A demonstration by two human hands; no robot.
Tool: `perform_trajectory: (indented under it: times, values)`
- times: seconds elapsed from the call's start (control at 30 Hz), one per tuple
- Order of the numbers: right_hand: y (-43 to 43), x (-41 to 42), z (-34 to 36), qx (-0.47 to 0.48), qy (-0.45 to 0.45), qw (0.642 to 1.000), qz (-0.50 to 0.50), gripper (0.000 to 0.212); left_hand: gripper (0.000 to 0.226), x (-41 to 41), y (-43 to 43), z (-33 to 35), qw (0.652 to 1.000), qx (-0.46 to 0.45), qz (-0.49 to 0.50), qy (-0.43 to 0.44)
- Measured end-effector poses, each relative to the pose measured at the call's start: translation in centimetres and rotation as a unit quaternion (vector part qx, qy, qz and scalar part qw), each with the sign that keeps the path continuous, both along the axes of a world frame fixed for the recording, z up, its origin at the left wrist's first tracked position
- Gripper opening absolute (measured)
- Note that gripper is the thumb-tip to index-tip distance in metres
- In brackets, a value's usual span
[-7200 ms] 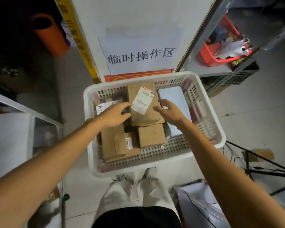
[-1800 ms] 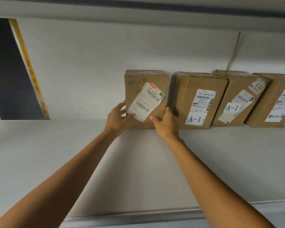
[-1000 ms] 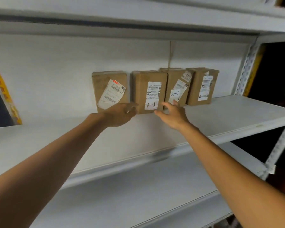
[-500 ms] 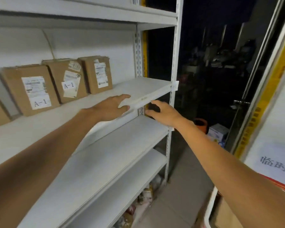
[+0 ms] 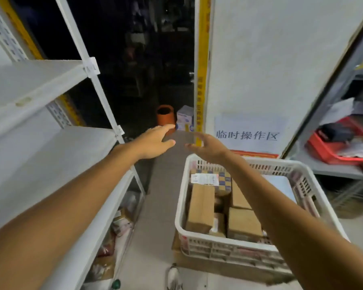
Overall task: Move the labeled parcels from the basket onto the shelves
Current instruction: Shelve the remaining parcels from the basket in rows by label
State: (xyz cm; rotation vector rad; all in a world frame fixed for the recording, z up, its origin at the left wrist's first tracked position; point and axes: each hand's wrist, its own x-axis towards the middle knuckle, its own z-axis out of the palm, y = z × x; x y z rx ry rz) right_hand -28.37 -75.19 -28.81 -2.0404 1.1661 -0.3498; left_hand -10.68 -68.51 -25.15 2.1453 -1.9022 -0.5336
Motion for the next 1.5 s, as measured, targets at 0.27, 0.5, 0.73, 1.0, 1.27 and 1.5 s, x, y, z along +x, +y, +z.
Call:
perform_trajectory:
  times: [0.27,0.5,0.73,1.0,1.27,1.5]
  values:
    - [-4.8,-6.4,-7.3,0.064,0.041,0.993,-0.094,0.051,0.052,-5.5,-9.5,-10.3,0.989,0.062,-0.113,0.078]
    - [-7.2,-10.3,-12.2,0.125,0.053,0.979,-0.155,0.048,0.050,-7.3,-14.7,-16.9,0.970,0.144,-0.126,0.152]
    - [-9.2,-16.4,-18.2,0.211,0.107,0.951,-0.199,0.063,0.051,-13.9,-16.8,-23.0,0.956,0.198,-0.150,0.159]
    - [-12.5,-22.1,-26.7,0.273,0.097,0.937,-0.195,0.060,0.051,-18.6,-17.5,-30.8,0.947,0.259,-0.135,0.131]
    - [-13.0,-27.6,-32.6,0.251,0.186,0.925,-0.216,0.064,0.052,-20.8,-16.8,-36.4,0.944,0.303,-0.068,0.115]
    - [-12.6,-31.6,-35.2,0.208,0.232,0.910,-0.274,0.075,0.056,-30.4,-19.3,-37.8,0.949,0.237,-0.144,0.151]
